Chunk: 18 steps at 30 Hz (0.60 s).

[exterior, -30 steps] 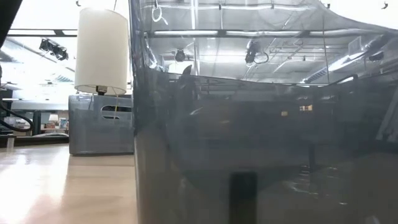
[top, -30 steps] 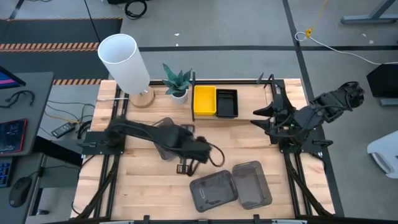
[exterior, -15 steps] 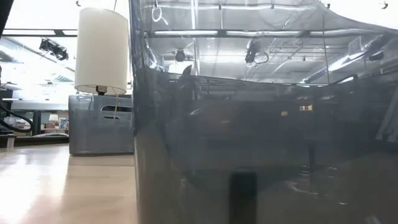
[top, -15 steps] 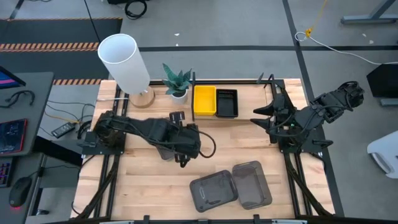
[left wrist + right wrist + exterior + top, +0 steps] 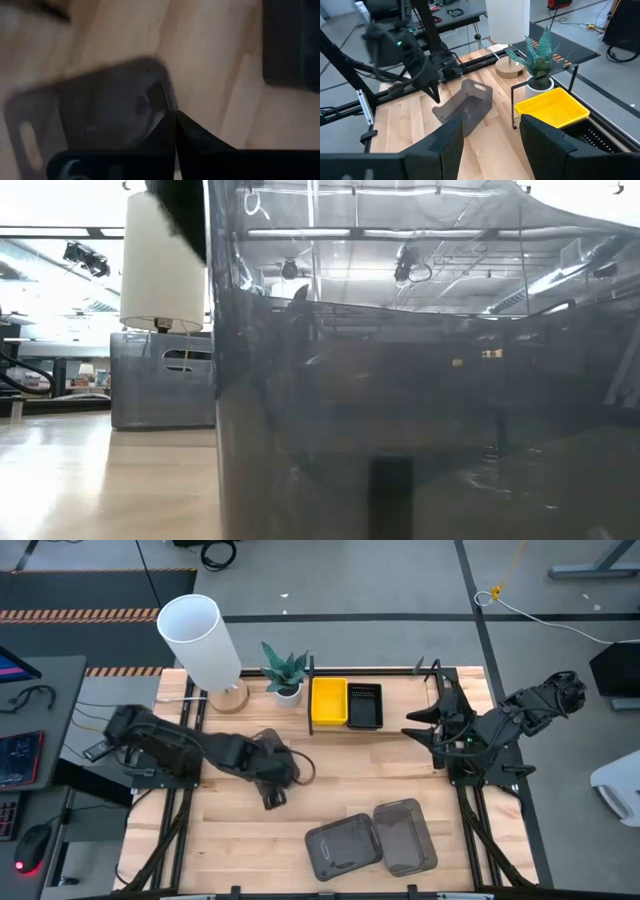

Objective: Stack baskets on shelf by color
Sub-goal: Stack the top left gray bin on the bottom center gray bin

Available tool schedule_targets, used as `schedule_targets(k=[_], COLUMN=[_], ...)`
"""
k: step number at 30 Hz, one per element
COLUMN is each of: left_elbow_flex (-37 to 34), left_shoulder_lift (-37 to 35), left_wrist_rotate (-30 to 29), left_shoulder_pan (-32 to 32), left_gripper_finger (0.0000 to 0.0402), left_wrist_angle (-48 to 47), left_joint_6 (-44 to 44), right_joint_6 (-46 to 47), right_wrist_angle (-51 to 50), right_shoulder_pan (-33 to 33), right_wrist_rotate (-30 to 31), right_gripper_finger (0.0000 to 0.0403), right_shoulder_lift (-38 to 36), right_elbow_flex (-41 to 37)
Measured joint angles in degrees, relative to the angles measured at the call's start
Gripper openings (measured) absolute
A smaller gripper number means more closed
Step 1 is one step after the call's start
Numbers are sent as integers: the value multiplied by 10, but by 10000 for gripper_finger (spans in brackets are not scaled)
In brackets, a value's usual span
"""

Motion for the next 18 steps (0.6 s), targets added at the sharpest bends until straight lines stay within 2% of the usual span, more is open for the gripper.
schedule_targets(k=[5,10,13,18], left_elbow_flex=[-93,-118,-118,-115], left_shoulder_lift=[-66,-67,-48,-28], left_wrist_rotate=[61,81,85,87], left_shoulder_pan=[45,68,67,66], left_gripper_finger=[11,44,82,168], left_wrist_angle=[50,60,91,125], left_joint_6=[-111,-197,-203,-212], right_joint_6=[-15,-29,-30,-31], right_wrist_angle=[3,4,4,4], right_shoulder_pan=[-11,-19,-21,-21], right_wrist_rotate=[0,0,0,0], right_gripper_finger=[197,197,197,197], right_shoulder_lift=[0,0,0,0], right_elbow_flex=[0,0,0,0])
